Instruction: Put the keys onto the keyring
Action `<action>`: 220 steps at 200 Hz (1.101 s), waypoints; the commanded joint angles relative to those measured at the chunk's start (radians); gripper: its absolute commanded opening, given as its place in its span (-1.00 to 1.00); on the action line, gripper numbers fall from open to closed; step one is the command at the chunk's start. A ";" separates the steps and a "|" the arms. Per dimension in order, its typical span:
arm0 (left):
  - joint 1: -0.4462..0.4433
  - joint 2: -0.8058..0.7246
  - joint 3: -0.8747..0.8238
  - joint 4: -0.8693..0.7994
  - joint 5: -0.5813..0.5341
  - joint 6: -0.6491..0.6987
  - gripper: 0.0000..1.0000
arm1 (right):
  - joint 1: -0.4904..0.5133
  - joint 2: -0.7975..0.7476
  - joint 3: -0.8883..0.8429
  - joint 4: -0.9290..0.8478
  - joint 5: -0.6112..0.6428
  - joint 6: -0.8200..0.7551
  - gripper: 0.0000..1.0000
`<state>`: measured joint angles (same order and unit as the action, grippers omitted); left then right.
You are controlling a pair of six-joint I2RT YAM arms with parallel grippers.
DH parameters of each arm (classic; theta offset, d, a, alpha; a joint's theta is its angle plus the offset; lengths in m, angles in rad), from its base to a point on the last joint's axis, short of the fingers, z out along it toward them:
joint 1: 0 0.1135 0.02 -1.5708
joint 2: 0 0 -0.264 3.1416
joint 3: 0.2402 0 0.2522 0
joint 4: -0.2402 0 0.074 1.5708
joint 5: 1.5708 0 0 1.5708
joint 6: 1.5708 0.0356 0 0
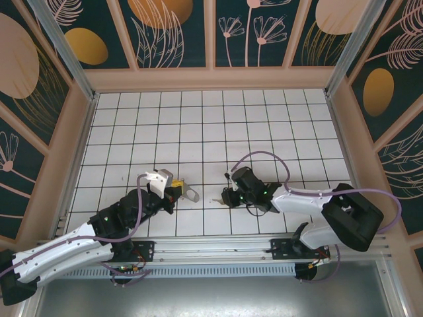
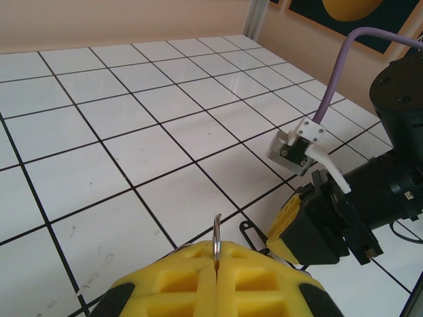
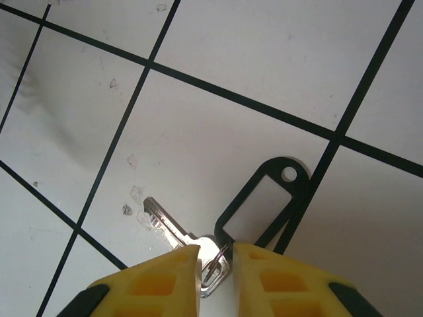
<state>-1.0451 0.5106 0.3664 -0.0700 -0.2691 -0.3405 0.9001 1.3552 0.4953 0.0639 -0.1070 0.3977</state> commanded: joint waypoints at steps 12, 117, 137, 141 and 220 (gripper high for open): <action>0.006 -0.008 0.005 0.058 0.004 0.021 -1.00 | -0.008 0.016 0.035 -0.002 -0.013 -0.028 -0.61; 0.006 -0.019 -0.006 0.047 -0.006 0.029 -1.00 | -0.015 0.067 0.080 -0.083 -0.024 -0.063 -0.72; 0.005 -0.021 -0.007 0.047 -0.010 0.036 -1.00 | -0.015 0.068 0.083 -0.090 -0.026 -0.067 -0.76; 0.005 -0.019 -0.007 0.047 -0.011 0.036 -1.00 | -0.015 0.070 0.084 -0.093 -0.028 -0.068 -0.77; 0.005 -0.018 -0.008 0.042 -0.011 0.040 -1.00 | -0.015 0.068 0.088 -0.108 -0.060 -0.071 -0.70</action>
<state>-1.0451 0.5018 0.3607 -0.0566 -0.2699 -0.3180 0.8913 1.4170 0.5556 -0.0170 -0.1383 0.3454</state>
